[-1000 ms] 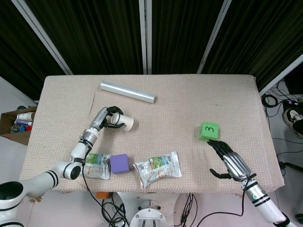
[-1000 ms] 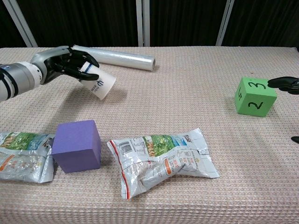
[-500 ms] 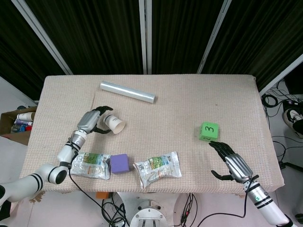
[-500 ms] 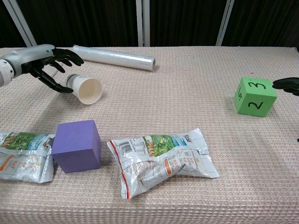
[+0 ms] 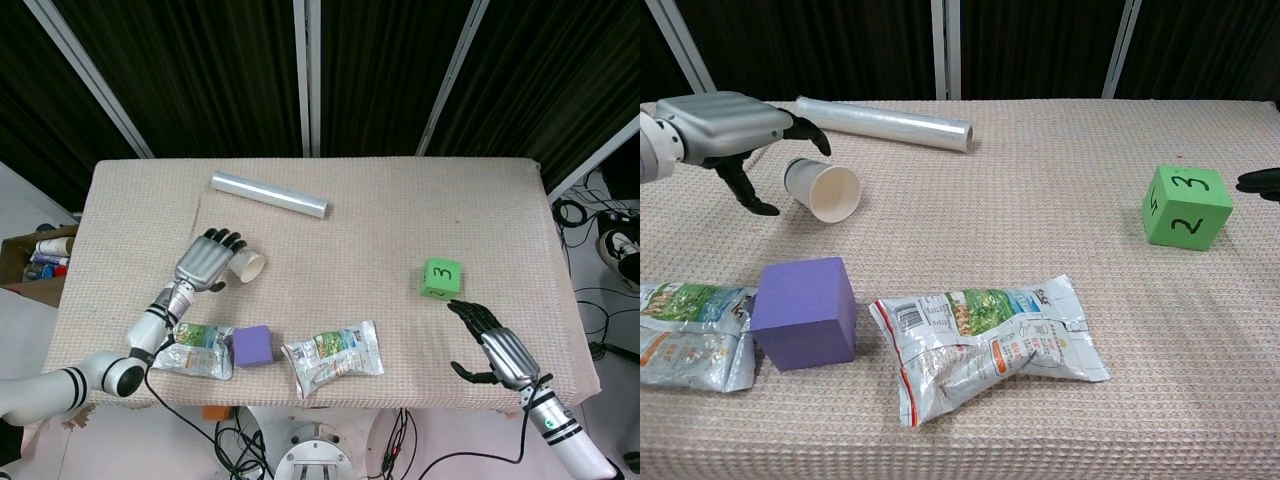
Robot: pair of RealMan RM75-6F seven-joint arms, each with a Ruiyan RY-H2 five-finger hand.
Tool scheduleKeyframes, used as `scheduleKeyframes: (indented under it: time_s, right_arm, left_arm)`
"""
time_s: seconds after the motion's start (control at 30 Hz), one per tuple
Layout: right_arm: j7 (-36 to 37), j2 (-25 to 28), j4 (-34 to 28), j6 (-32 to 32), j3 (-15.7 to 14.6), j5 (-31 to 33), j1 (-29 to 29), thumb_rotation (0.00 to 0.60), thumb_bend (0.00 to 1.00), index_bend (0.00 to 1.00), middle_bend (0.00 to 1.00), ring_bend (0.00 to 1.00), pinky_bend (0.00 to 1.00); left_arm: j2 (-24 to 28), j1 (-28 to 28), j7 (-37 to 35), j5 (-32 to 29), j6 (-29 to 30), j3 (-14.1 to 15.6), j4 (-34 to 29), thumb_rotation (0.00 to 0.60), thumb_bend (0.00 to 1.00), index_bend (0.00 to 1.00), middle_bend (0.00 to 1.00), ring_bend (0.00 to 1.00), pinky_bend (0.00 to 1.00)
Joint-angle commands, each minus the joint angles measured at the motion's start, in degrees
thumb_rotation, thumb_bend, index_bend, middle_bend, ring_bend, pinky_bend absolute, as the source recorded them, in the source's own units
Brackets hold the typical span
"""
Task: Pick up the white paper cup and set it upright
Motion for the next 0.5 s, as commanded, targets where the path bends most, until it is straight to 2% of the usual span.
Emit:
scheduleKeyframes:
  time_s: [0.03,0.23,0.4,0.5]
  right_arm:
    - [-0.05,0.00,-0.07,-0.05,0.07,-0.02,0.05,0.600,0.25,0.02,0.06,0.00,0.00]
    - [-0.26,-0.03,-0.27,-0.17,0.16,0.23,-0.04,0.600,0.26,0.02,0.06,0.00,0.00]
    - [-0.24,0.07,-0.31,-0.09,0.09,0.43,-0.34,0.600,0.26,0.02,0.06,0.00,0.00]
    - [-0.28,0.12,-0.33,0.15,0.09,0.50,-0.58,0.600,0.26,0.02,0.06,0.00,0.00]
  left_arm:
    - [-3.30,-2.07,-0.39,1.61,0.47,1.01,4.71,0.600,0.17,0.19,0.14,0.13,0.20]
    - [-7.00,-3.49,-6.59,2.27,-2.08,-0.01,10.10,0.600,0.17,0.20,0.14,0.13,0.20]
    - [-9.02,-4.16,-8.07,1.50,-3.88,-0.27,13.16,0.600,0.18,0.22,0.15,0.13,0.21]
    - [-9.93,-4.13,-9.26,0.95,-4.18,-0.63,14.27,0.600,0.20,0.26,0.18,0.15,0.22]
